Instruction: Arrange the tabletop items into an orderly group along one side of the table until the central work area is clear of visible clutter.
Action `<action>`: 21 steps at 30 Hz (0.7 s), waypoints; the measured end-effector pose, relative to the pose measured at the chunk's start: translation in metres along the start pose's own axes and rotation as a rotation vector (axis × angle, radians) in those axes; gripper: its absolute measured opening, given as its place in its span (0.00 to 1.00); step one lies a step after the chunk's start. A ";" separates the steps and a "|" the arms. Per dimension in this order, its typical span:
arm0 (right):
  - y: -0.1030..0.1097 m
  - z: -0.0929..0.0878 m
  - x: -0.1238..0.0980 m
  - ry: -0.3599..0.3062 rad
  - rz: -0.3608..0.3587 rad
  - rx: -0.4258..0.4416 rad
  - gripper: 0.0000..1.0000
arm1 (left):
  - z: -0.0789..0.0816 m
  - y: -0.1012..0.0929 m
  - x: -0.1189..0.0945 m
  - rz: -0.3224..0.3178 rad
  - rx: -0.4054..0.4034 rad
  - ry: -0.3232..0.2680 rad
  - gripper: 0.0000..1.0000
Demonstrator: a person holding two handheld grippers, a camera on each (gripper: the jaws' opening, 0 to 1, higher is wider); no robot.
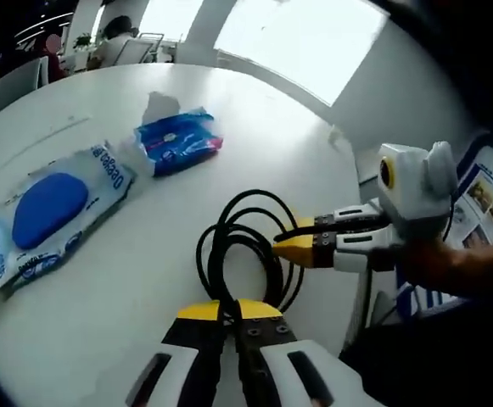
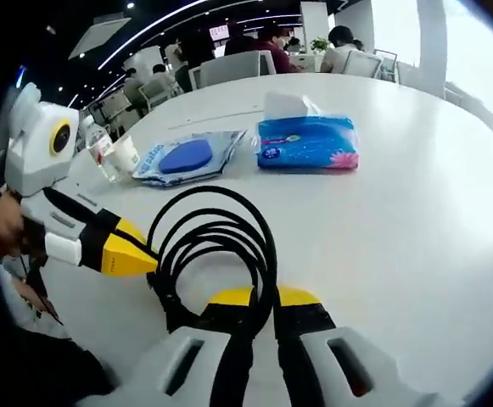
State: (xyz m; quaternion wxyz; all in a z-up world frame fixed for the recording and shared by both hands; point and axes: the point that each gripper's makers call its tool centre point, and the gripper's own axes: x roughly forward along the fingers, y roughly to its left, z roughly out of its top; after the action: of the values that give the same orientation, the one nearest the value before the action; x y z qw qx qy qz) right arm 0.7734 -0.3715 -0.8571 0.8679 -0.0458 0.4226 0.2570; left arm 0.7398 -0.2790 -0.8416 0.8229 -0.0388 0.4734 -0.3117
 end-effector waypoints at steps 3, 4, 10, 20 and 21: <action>0.000 0.006 -0.004 -0.003 0.000 0.010 0.02 | 0.003 -0.001 -0.004 -0.005 -0.016 -0.013 0.01; 0.000 0.009 -0.005 -0.018 -0.002 0.009 0.01 | 0.004 -0.002 -0.005 -0.007 -0.016 -0.019 0.01; -0.001 0.027 -0.011 -0.070 -0.013 0.019 0.00 | 0.015 -0.003 -0.011 -0.015 -0.024 -0.054 0.01; -0.003 0.056 -0.016 -0.139 -0.017 0.008 0.00 | 0.038 0.004 -0.018 -0.013 -0.015 -0.095 0.01; -0.004 0.059 -0.016 -0.143 -0.017 0.006 0.00 | 0.041 0.005 -0.019 -0.011 -0.014 -0.099 0.01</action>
State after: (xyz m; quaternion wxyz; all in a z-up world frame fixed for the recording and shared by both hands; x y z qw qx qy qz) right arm 0.8093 -0.3639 -0.8082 0.8981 -0.0282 0.3601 0.2511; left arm 0.7687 -0.2742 -0.8065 0.8435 -0.0624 0.4338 -0.3106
